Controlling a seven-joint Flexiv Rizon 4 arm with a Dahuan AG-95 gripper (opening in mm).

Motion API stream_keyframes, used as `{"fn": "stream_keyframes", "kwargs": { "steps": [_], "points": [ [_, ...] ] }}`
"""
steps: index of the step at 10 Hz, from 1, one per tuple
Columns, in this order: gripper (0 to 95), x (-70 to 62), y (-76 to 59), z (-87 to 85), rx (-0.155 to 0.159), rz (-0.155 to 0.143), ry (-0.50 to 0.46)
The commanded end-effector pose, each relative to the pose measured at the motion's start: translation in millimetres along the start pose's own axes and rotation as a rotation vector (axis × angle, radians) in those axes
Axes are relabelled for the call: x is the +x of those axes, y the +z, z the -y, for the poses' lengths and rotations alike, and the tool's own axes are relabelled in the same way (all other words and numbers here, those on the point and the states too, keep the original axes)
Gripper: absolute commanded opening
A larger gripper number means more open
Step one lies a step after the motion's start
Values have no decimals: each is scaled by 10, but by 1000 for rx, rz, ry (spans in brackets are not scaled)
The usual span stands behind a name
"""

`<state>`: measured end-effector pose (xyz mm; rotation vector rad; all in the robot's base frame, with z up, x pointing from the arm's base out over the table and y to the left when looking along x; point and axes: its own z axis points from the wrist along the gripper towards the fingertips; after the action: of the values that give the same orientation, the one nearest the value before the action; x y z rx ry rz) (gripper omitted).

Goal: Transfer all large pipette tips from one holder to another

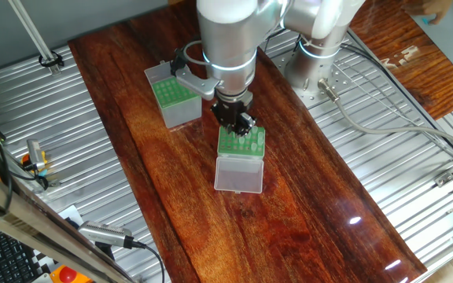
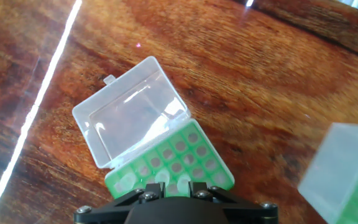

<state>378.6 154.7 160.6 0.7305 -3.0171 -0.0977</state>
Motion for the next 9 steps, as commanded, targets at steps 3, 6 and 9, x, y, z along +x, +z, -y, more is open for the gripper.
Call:
{"fn": "stream_keyframes", "kwargs": {
  "steps": [3,6,9],
  "points": [
    [190,47,37,2,-1,2,-4],
    [190,48,61,5,-1,3,-7],
    [0,45,122,19,3,13,-11]
  ]
}}
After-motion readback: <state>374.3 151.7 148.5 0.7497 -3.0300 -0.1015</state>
